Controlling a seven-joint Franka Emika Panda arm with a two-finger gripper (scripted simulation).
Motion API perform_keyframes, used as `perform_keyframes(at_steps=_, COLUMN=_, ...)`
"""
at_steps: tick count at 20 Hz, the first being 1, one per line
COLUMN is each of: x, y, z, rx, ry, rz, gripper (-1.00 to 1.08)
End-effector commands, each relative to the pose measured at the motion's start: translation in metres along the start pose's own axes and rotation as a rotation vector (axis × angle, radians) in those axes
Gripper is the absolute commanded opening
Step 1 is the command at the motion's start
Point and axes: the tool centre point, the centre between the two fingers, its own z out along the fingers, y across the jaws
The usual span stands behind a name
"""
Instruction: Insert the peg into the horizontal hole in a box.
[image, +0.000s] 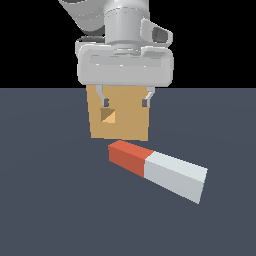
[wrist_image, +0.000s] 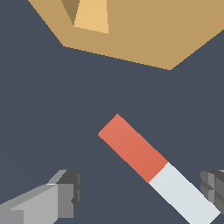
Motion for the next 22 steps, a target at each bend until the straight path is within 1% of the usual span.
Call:
perform_keyframes(at_steps=1, x=-0.005, y=0.002, z=0.004, rx=-0.001, ry=-0.001, rz=-0.035, gripper=1.0)
perform_keyframes(at_steps=11, x=-0.034, y=0.018, z=0.026, rx=-0.006, ry=-0.005, rz=-0.246, gripper=1.0)
perform_keyframes(at_steps=22, x=-0.065, y=0.047, z=0.055, rx=-0.013, ry=-0.011, rz=-0.515, gripper=1.0)
